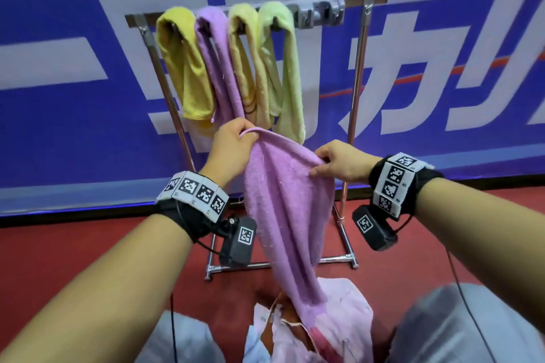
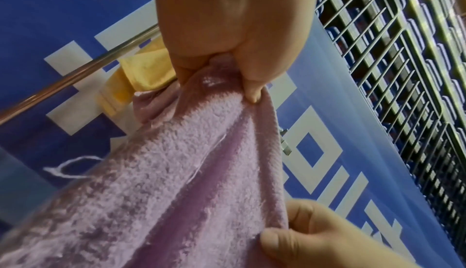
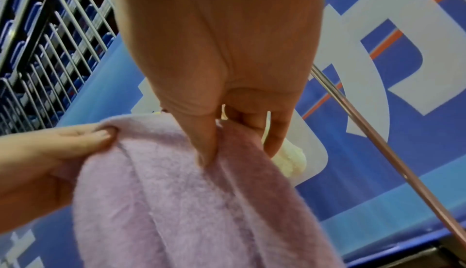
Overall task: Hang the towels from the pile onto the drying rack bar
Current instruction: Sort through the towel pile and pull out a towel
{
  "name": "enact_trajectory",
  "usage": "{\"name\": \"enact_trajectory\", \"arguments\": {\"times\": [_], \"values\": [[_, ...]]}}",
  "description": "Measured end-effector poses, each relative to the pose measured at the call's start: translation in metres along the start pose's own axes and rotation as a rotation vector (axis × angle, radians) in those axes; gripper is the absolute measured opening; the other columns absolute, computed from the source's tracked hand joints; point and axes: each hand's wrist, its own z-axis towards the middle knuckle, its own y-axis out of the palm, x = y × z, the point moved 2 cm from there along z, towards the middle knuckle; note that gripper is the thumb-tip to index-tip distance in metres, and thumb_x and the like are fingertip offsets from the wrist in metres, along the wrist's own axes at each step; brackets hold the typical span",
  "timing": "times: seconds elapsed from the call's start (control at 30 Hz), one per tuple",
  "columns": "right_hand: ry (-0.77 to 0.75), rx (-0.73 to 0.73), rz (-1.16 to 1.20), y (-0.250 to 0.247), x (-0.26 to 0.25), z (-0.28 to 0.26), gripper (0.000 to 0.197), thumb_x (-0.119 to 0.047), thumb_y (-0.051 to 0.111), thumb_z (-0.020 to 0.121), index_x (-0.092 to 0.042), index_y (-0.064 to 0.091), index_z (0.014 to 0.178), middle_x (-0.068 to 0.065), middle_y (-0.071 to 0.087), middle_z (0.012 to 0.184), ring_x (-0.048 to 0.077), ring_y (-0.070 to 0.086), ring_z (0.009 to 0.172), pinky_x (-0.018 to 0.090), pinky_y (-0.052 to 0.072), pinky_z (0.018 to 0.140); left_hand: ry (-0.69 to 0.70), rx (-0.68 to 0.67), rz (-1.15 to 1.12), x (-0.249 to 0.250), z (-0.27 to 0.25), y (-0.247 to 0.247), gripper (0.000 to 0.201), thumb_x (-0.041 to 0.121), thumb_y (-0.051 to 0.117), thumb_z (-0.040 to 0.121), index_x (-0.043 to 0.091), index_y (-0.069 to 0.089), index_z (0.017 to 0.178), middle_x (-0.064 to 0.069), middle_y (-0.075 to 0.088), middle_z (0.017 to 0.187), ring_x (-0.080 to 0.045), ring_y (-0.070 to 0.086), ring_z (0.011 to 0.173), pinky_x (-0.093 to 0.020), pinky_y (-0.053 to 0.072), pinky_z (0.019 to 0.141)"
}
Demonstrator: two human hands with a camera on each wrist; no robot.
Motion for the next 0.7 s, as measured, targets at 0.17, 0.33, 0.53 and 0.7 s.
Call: {"name": "enact_trajectory", "arguments": {"times": [0.17, 0.33, 0.53, 0.7], "values": [[0.008, 0.152, 0.077, -0.023, 0.000, 0.003, 0.036, -0.025, 0.081, 0.076, 0.004, 0.060, 0.072, 0.003, 0.045, 0.063, 0.013, 0.039, 0.059, 0.027, 0.033, 0.054, -0.041, 0.126, -0.046, 0.008, 0.011, -0.037, 0.015, 0.008, 0.054, 0.096, 0.014, 0.065, 0.087, 0.003, 0.058, 0.078, -0.006, 0.048, 0.069, -0.008, 0.034, 0.052], [0.000, 0.238, 0.020, -0.042, -0.004, 0.008, 0.038, -0.033, 0.080, 0.078, 0.002, 0.065, 0.077, 0.011, 0.056, 0.066, 0.014, 0.048, 0.061, 0.033, 0.042, 0.058, -0.043, 0.169, -0.035, -0.003, 0.016, -0.059, 0.017, 0.011, 0.056, 0.094, 0.015, 0.069, 0.085, 0.000, 0.065, 0.081, -0.010, 0.054, 0.074, -0.024, 0.042, 0.065], [0.017, 0.350, -0.059, -0.062, -0.011, 0.008, 0.008, -0.016, 0.069, 0.085, -0.010, 0.070, 0.081, 0.003, 0.068, 0.078, 0.015, 0.061, 0.072, 0.019, 0.042, 0.056, -0.063, 0.259, 0.010, 0.004, 0.017, -0.076, 0.017, 0.015, 0.055, 0.098, 0.015, 0.071, 0.090, 0.001, 0.066, 0.083, -0.012, 0.057, 0.079, -0.020, 0.042, 0.063], [0.033, 0.413, -0.026, -0.080, -0.014, 0.001, 0.005, -0.014, 0.069, 0.086, -0.013, 0.072, 0.082, -0.001, 0.066, 0.078, 0.003, 0.056, 0.067, 0.015, 0.040, 0.054, -0.055, 0.288, 0.075, 0.008, 0.025, -0.085, 0.019, 0.017, 0.053, 0.100, 0.015, 0.071, 0.095, -0.002, 0.066, 0.088, -0.019, 0.058, 0.086, -0.028, 0.042, 0.075]]}}
